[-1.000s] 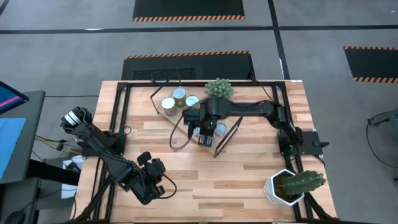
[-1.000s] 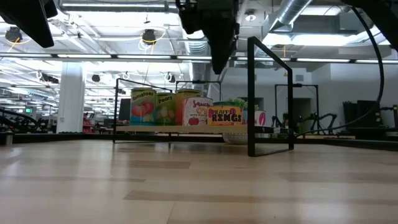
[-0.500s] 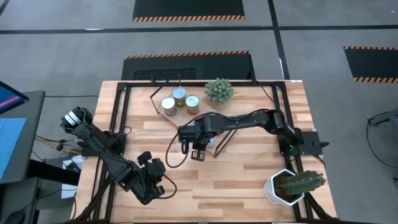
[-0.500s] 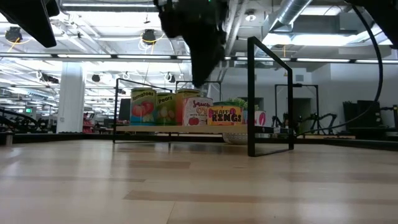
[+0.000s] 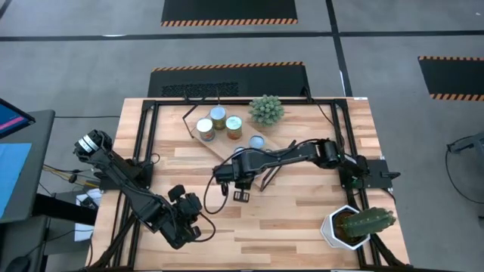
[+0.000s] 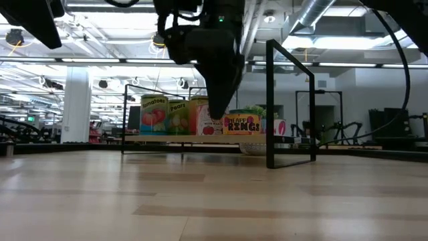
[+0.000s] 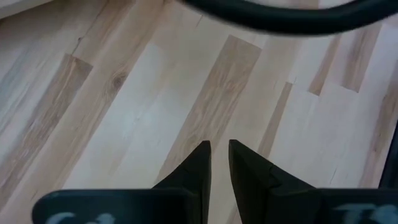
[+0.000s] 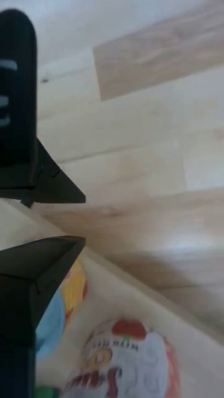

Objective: Pick and place cans onto a shelf
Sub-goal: Adjust the canned goods on the shelf, then return to Home Position

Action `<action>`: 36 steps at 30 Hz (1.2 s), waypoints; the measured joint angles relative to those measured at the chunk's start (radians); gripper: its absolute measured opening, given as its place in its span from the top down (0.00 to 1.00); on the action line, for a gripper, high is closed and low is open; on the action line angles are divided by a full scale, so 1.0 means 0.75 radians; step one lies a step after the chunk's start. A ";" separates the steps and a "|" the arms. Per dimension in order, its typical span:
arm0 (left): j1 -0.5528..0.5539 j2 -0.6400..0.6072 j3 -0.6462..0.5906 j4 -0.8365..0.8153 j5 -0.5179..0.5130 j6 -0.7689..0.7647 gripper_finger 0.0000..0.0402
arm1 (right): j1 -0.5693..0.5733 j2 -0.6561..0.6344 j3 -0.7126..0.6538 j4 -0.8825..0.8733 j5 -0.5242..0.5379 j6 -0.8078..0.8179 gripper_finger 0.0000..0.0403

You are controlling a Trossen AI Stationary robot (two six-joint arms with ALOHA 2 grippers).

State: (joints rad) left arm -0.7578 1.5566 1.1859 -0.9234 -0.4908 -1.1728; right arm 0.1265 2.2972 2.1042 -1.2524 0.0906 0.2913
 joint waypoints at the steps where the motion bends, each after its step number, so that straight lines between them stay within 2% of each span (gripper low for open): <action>1: 0.001 0.000 0.000 0.000 0.000 0.000 0.89 | -0.001 0.001 0.000 -0.001 0.013 0.000 0.71; 4: 0.000 0.000 0.000 0.001 0.000 0.000 0.89 | -0.001 -0.008 0.004 0.001 0.066 0.001 0.71; 11: 0.000 0.000 0.000 0.003 0.001 0.000 0.89 | -0.006 -0.005 0.003 -0.038 0.076 0.067 0.71; 17: 0.000 0.000 0.000 0.003 0.001 0.001 0.89 | -0.006 -0.005 0.003 -0.090 0.173 0.113 0.71; 36: 0.000 0.000 0.000 0.002 -0.007 0.027 0.89 | 0.032 -0.020 0.020 -0.096 0.123 0.123 0.71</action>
State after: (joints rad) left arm -0.7578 1.5566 1.1862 -0.9218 -0.4957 -1.1526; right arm 0.1504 2.2820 2.1194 -1.3243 0.1832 0.3836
